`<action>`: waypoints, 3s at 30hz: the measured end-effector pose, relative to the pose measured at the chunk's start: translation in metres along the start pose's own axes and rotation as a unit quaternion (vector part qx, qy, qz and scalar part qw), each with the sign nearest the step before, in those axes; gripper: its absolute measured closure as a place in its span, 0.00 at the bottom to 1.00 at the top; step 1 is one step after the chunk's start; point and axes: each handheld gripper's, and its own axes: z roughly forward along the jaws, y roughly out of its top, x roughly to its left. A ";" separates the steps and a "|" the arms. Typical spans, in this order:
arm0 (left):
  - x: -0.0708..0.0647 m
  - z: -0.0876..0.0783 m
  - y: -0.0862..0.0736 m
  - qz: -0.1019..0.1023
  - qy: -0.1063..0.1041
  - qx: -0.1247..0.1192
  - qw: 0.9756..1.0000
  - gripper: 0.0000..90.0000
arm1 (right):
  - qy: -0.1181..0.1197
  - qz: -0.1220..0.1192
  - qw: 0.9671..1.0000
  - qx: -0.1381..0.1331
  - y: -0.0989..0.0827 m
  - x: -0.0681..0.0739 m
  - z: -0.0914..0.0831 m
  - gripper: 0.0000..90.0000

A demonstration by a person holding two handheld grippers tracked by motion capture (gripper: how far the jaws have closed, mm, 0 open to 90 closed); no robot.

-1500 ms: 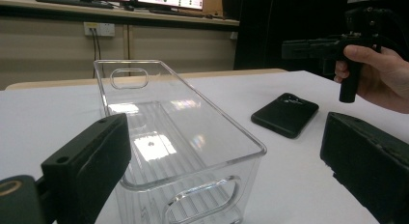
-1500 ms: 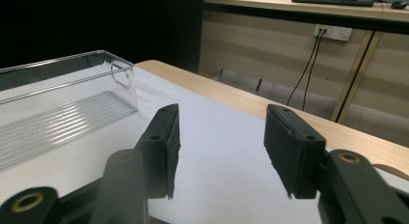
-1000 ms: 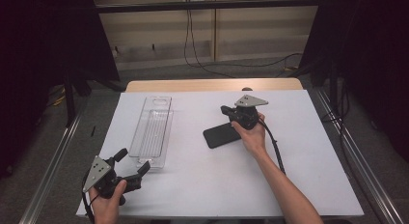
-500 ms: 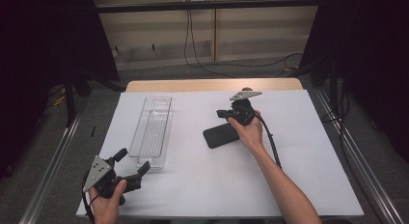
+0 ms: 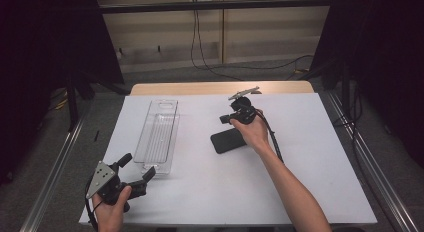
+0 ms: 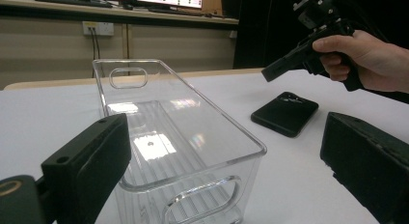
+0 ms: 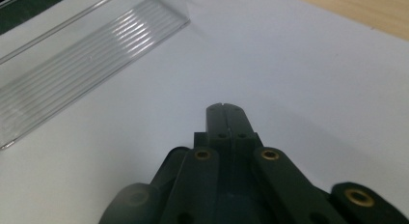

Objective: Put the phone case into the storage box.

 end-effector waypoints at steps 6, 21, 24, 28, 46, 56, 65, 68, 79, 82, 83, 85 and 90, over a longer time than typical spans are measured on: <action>-0.001 0.001 0.000 -0.003 -0.002 0.000 1.000 0.04 | 0.012 0.000 0.999 0.050 0.005 0.004 0.012 1.00; 0.000 0.001 -0.001 -0.003 -0.003 0.003 1.000 0.04 | 0.028 0.003 0.990 0.135 0.015 0.008 0.038 1.00; 0.000 0.001 -0.001 -0.002 -0.003 0.004 1.000 0.04 | 0.029 0.005 0.990 0.138 0.015 0.008 0.043 1.00; 0.002 0.001 -0.001 -0.004 0.000 0.003 1.000 0.04 | 0.028 -0.004 0.988 0.154 0.018 0.010 0.050 1.00; 0.003 0.001 -0.001 -0.002 -0.001 0.006 1.000 0.04 | 0.036 0.004 0.987 0.158 0.013 0.011 0.059 1.00; 0.003 0.001 -0.001 -0.002 -0.001 0.006 1.000 0.04 | 0.041 -0.004 0.986 0.164 0.006 0.015 0.057 1.00; 0.002 0.002 -0.001 -0.004 0.001 0.006 1.000 0.04 | 0.047 -0.007 0.985 0.164 -0.004 0.015 0.053 1.00; 0.003 0.002 -0.001 -0.004 0.001 0.005 1.000 0.04 | 0.045 -0.009 0.985 0.165 -0.005 0.016 0.051 1.00; 0.002 0.002 -0.001 -0.005 0.000 0.004 1.000 0.04 | 0.052 -0.011 0.985 0.163 -0.014 0.017 0.043 1.00; 0.002 0.002 -0.001 -0.004 0.000 0.005 1.000 0.04 | 0.056 -0.009 0.986 0.159 -0.016 0.016 0.041 1.00; 0.003 0.002 -0.001 -0.004 -0.001 0.005 1.000 0.04 | 0.056 -0.008 0.986 0.160 -0.017 0.016 0.040 1.00; 0.003 0.002 -0.001 -0.005 0.000 0.004 1.000 0.04 | 0.058 -0.009 0.986 0.159 -0.019 0.016 0.039 1.00; 0.002 0.003 -0.001 -0.005 0.000 0.005 1.000 0.04 | 0.058 -0.013 0.985 0.160 -0.023 0.017 0.034 1.00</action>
